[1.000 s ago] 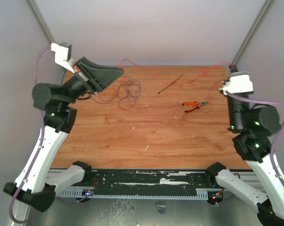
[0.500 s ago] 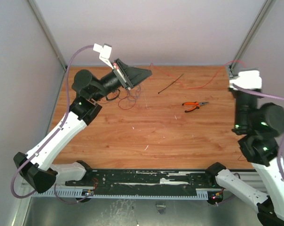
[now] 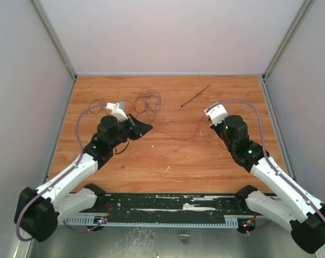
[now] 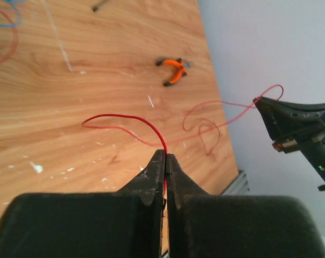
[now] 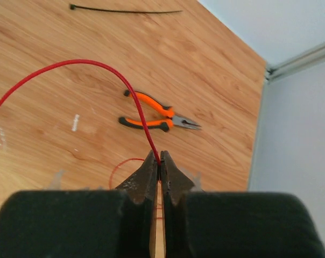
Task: Zip-tie the wires
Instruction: Straighten the cable at the center of the board.
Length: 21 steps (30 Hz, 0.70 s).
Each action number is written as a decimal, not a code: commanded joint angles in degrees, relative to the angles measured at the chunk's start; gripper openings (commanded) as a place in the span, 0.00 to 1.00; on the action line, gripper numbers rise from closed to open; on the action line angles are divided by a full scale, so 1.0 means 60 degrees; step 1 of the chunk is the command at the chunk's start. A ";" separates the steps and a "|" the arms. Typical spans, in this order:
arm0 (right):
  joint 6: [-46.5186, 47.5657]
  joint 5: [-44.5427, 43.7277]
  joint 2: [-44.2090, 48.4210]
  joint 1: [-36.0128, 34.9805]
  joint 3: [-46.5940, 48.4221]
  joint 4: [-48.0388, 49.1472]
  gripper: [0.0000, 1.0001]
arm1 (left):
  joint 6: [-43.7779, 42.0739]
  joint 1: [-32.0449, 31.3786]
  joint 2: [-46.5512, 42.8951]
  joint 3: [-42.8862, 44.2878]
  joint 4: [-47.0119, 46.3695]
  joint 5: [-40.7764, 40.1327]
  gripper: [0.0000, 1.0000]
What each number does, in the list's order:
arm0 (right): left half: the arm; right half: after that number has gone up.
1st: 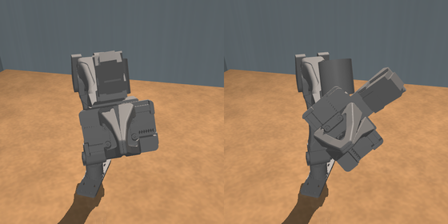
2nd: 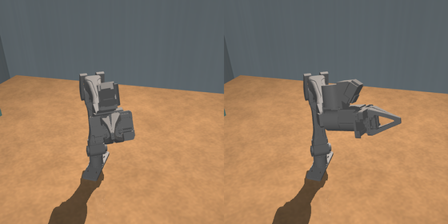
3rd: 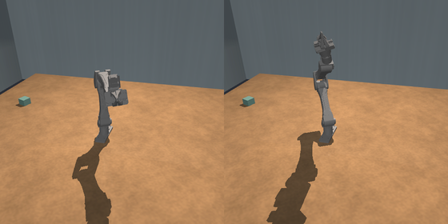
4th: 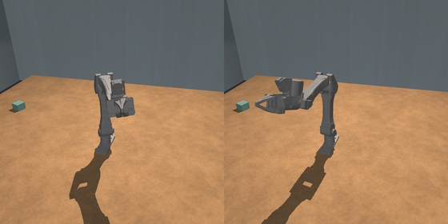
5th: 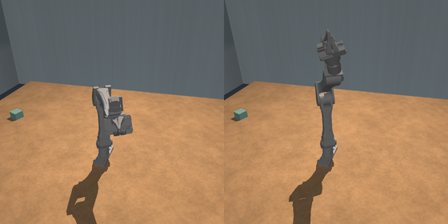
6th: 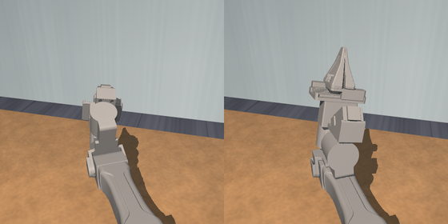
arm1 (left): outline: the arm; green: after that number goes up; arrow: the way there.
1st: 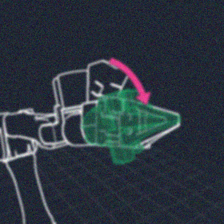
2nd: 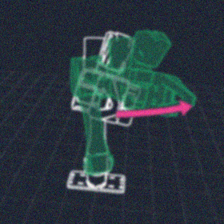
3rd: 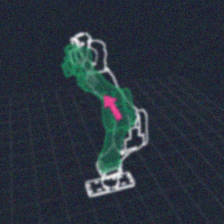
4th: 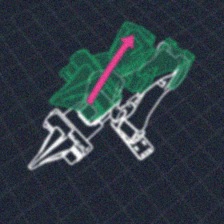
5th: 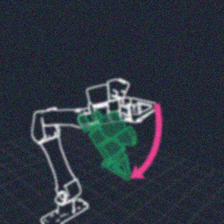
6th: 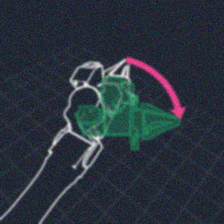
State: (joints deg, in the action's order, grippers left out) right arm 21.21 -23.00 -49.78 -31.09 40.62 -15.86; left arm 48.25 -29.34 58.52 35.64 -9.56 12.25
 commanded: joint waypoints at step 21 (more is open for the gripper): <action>-0.3944 0.3205 -0.1043 0.0579 0.0999 -0.1079 0.77 | -0.0393 0.2053 -0.2358 -0.1645 0.1439 -0.1526 0.00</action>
State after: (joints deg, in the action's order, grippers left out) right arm 1.78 -6.28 -59.05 -30.50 44.03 -20.29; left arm 46.81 -18.57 44.97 27.33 -1.04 3.49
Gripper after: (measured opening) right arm 0.765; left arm 0.029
